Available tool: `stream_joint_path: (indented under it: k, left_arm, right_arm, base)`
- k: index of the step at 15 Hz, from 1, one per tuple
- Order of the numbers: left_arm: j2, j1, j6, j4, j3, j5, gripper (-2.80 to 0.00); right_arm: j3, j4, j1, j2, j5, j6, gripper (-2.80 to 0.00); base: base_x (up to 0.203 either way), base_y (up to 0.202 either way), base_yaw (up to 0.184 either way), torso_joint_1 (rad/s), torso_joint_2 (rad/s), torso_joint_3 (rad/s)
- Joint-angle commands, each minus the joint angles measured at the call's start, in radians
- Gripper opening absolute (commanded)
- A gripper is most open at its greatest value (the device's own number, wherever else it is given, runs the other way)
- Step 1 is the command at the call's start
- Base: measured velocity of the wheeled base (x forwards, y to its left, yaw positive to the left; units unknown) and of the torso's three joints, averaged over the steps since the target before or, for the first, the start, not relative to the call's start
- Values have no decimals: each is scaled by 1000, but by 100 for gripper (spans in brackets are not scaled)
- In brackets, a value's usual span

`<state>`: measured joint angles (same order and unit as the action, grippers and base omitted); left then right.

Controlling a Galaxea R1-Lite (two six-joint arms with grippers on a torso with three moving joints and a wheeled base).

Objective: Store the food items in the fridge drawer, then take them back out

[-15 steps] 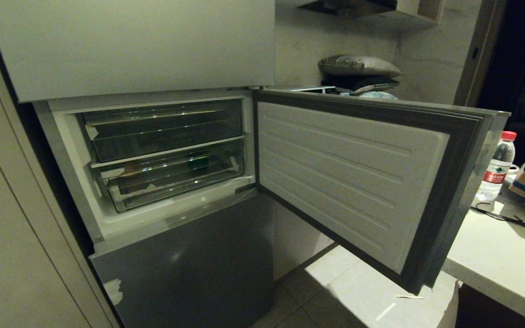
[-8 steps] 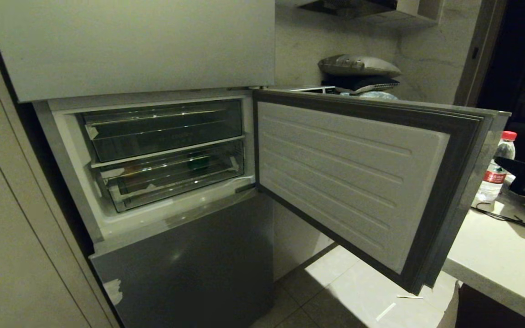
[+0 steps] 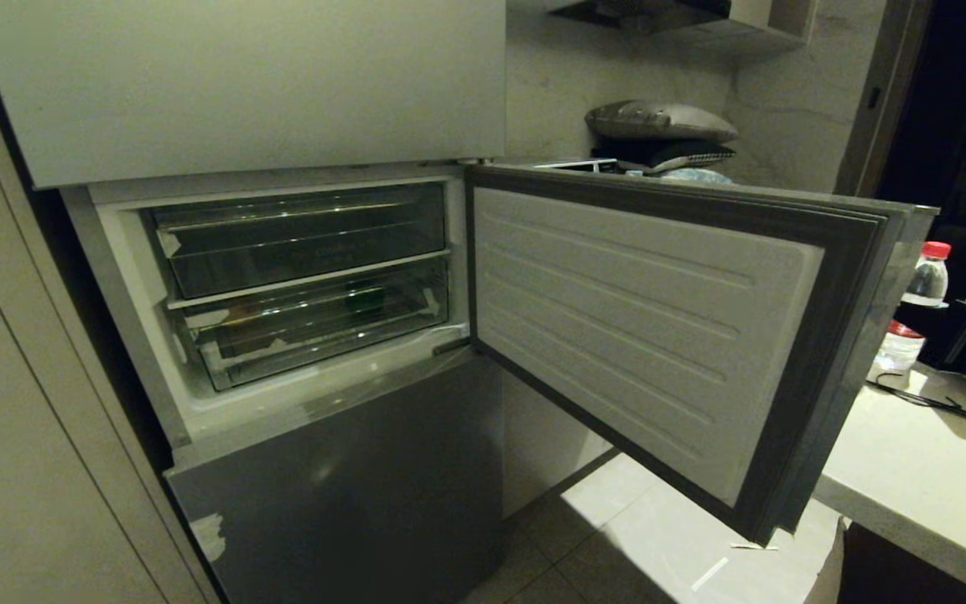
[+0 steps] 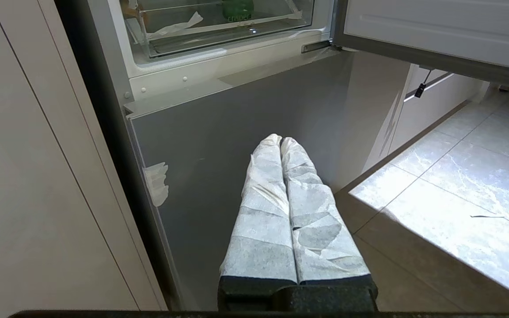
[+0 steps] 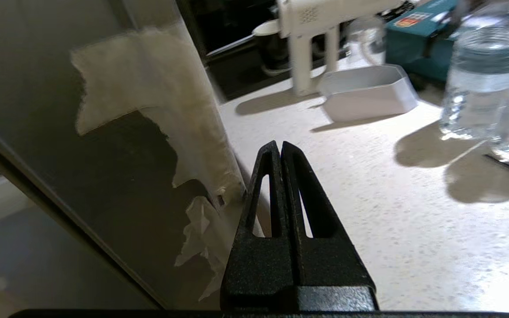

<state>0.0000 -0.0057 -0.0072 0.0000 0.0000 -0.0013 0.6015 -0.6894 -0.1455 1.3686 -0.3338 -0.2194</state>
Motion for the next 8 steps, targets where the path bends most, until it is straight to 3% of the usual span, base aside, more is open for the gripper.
stream_joint_path:
  k: [1, 5, 8]
  left_arm:
    - [2, 0, 0, 0, 0, 0, -280]
    - [2, 0, 0, 0, 0, 0, -280]
    - [2, 0, 0, 0, 0, 0, -280]
  right_arm:
    - [-19, -3, 1, -26, -46, -1, -280]
    - [-77, 5, 20, -114, -82, -1, -280]
    - [-150, 5, 83, -198, -85, 1, -280]
  base:
    - [0, 0, 0, 0, 0, 0]
    - [0, 0, 0, 0, 0, 0]
    - [0, 0, 0, 0, 0, 0]
